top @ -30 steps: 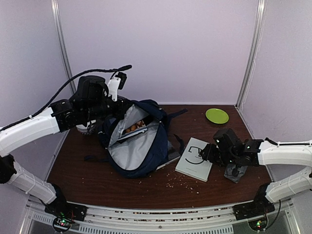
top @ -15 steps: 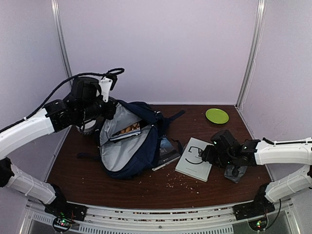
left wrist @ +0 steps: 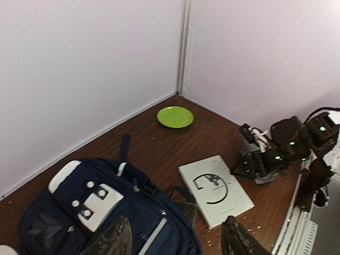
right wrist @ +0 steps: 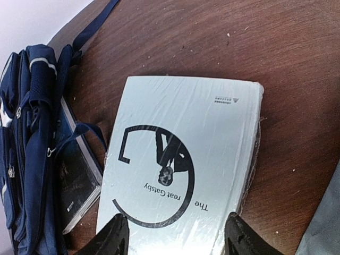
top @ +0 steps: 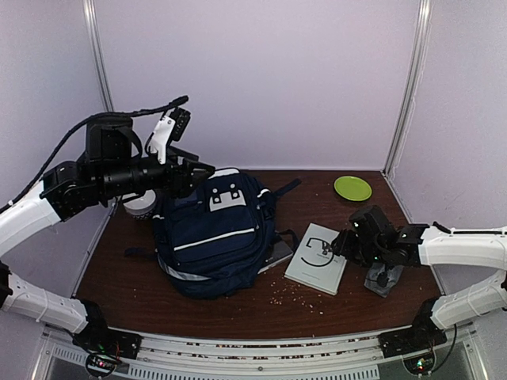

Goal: Pack the student bag
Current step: Place the student bag at the center of the board, then pick up the book from the center of the board.

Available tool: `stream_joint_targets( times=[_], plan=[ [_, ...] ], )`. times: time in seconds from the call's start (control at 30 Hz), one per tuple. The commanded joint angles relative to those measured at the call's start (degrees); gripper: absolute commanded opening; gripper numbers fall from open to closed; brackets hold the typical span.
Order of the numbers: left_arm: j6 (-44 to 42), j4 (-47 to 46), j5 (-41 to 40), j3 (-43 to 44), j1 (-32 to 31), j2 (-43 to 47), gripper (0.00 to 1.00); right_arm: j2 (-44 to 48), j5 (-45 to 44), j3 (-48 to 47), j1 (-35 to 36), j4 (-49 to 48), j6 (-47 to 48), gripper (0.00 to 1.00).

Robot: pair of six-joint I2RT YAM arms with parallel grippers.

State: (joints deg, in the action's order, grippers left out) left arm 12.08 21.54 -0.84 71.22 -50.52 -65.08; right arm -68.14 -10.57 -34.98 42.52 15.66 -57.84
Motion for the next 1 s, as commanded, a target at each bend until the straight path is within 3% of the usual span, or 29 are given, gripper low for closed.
stream_joint_targets(
  times=[0.0,0.1,0.37,0.67,0.97],
  plan=[
    [6.2,-7.7,6.8,1.9,-4.5,-8.8,0.98,1.5,-4.2,1.7,-1.2,0.0,-3.3,0.61],
    [9.8,-8.4,8.1,5.0,-5.3,-18.6,0.98,3.2,-4.0,5.8,-1.5,-5.5,-5.7,0.61],
    [13.6,-2.2,17.5,19.6,-5.3,-41.9,0.91,-1.6,2.0,5.8,-2.1,-5.6,-4.9,0.62],
    [20.1,-1.8,18.1,22.5,-6.9,-51.3,0.93,-0.9,3.4,9.4,-2.0,-5.9,-7.7,0.63],
    [30.6,-1.0,12.1,22.0,-8.9,-55.6,0.96,2.2,2.3,13.5,-2.0,-6.9,-10.7,0.63]
  ],
)
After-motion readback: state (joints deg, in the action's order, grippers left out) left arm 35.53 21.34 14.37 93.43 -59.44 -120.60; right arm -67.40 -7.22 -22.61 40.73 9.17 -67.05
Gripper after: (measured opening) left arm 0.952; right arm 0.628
